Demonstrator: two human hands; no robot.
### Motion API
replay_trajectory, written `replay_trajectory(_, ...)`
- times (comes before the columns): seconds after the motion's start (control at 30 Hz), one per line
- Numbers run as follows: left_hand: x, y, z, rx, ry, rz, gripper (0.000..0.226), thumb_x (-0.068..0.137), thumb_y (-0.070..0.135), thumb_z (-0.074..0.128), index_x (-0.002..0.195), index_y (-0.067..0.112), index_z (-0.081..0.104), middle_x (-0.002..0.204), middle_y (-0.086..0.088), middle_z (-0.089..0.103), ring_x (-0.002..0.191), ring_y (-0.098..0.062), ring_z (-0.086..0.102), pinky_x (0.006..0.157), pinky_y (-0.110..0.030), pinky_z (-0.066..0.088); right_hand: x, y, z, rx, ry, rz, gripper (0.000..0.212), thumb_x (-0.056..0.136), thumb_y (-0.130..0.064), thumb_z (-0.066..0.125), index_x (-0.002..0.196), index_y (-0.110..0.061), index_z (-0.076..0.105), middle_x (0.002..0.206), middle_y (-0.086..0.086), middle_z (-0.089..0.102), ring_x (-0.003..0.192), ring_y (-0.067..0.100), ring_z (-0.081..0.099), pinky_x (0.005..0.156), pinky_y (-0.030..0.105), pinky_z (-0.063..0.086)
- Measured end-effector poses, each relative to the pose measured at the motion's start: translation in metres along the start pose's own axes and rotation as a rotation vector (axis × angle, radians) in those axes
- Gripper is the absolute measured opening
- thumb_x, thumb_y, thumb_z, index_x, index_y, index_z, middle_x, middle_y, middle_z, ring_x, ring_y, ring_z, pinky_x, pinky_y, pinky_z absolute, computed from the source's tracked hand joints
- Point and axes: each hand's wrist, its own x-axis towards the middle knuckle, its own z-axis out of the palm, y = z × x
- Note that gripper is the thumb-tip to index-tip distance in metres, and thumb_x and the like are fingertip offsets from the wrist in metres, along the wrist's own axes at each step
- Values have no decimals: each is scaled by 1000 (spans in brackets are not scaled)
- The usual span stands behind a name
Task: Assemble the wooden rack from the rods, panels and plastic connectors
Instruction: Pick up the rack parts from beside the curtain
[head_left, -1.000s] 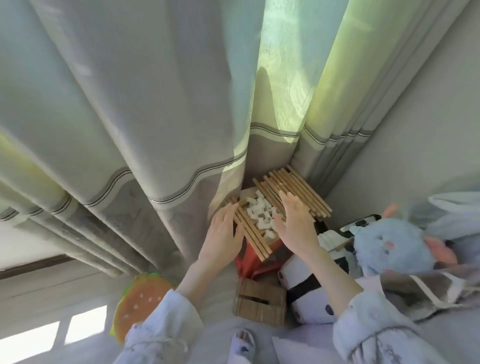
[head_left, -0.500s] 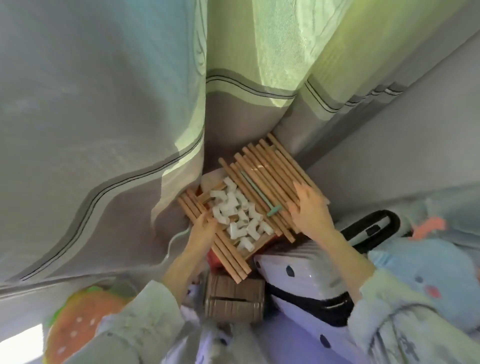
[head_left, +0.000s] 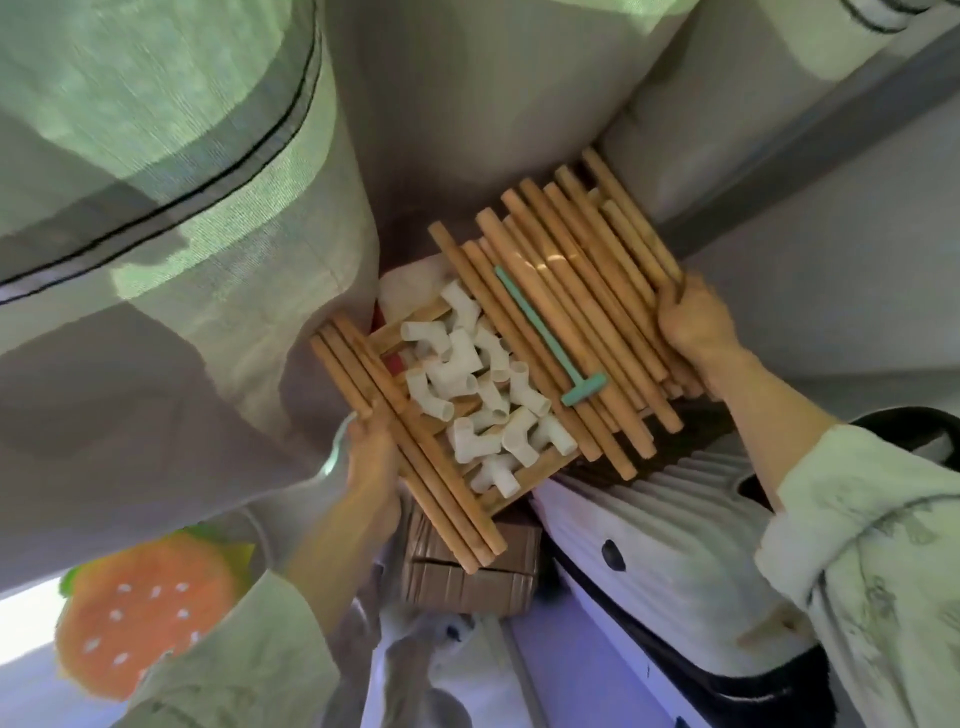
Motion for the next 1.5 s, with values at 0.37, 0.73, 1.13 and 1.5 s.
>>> replay_trajectory(0.37,-15,18,-1,-92,-22,13,35,98,24,34,76,17,60,52,8,64,52,-8,60,65,-32,44,17,1,-16,379,-163,172,54,95,-46,36,136,-13,45,137,11,50,124,27,47,107,40,36)
replay_trajectory(0.73,-11,28,-6,-35,-20,19,34,96,24,32,76,19,59,75,0,62,62,-9,57,57,-28,46,22,7,-17,453,-286,294,76,90,-63,21,142,-11,38,142,13,45,130,27,42,112,44,30)
replay_trajectory(1.13,0,36,-39,-77,-13,-11,32,95,28,36,77,20,61,71,0,67,71,-16,63,82,-39,45,-2,-1,-1,605,-318,309,64,90,-55,32,138,-16,44,137,9,50,127,26,45,112,45,30)
replay_trajectory(1.5,-15,65,-69,23,-69,1,35,95,30,31,78,18,60,68,-2,64,73,-21,57,67,-34,44,-44,-12,-7,645,-307,386,57,86,-62,34,116,-21,60,113,4,60,112,26,54,103,44,39)
